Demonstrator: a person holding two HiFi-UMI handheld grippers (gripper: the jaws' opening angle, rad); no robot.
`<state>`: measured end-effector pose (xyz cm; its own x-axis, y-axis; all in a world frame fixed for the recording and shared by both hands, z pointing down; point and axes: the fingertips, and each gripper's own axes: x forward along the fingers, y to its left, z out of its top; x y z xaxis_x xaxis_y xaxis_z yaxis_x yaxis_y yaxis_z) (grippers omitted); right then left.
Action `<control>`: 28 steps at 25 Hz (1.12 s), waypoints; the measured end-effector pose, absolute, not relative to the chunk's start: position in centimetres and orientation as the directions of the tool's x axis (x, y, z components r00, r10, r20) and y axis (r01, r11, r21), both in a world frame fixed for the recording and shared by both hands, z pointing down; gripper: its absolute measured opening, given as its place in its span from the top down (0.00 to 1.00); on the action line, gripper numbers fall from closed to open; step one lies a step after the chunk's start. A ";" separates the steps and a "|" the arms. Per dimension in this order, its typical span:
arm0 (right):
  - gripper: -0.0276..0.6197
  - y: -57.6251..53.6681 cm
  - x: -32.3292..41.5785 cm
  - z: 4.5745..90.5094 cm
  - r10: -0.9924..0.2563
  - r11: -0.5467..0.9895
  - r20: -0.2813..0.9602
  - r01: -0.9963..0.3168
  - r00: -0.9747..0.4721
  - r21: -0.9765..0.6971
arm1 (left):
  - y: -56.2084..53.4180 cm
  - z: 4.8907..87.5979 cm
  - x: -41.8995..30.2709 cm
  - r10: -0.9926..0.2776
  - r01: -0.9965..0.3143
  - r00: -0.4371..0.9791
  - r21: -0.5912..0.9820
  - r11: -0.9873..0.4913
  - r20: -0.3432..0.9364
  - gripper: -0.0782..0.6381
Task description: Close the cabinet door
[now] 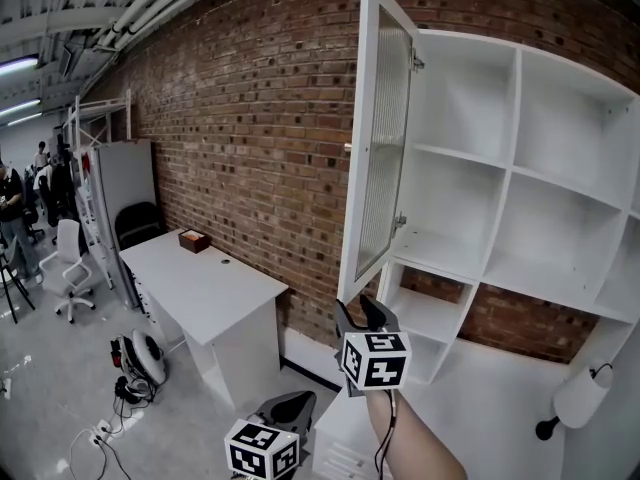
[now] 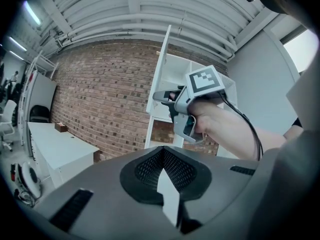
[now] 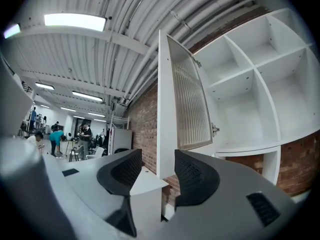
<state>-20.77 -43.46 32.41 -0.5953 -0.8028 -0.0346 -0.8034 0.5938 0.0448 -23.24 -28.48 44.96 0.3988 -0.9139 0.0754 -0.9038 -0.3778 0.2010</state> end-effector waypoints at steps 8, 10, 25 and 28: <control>0.60 -46.8 -22.1 31.4 -0.827 0.559 -0.036 -0.828 -0.561 0.051 | -28.5 44.7 -22.9 -0.921 -0.914 0.376 0.203 -0.350 0.105 0.88; 0.60 -47.5 -22.2 31.6 -0.835 0.548 -0.036 -0.836 -0.549 0.042 | -28.5 44.9 -23.0 -0.921 -0.916 0.373 0.200 -0.347 0.111 0.88; 0.60 -49.4 -22.2 32.5 -0.855 0.517 -0.026 -0.855 -0.518 0.036 | -29.1 45.5 -23.7 -0.921 -0.917 0.369 0.206 -0.340 0.123 0.88; 0.60 -49.2 -21.5 32.6 -0.853 0.520 -0.031 -0.853 -0.521 0.037 | -29.5 45.6 -23.1 -0.915 -0.912 0.384 0.206 -0.355 0.122 0.88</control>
<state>-21.54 -49.16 32.58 -0.5210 -0.8530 -0.0307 -0.8534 0.5200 0.0371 -23.07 -29.52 45.59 0.3839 -0.9153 0.1216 -0.9118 -0.3551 0.2061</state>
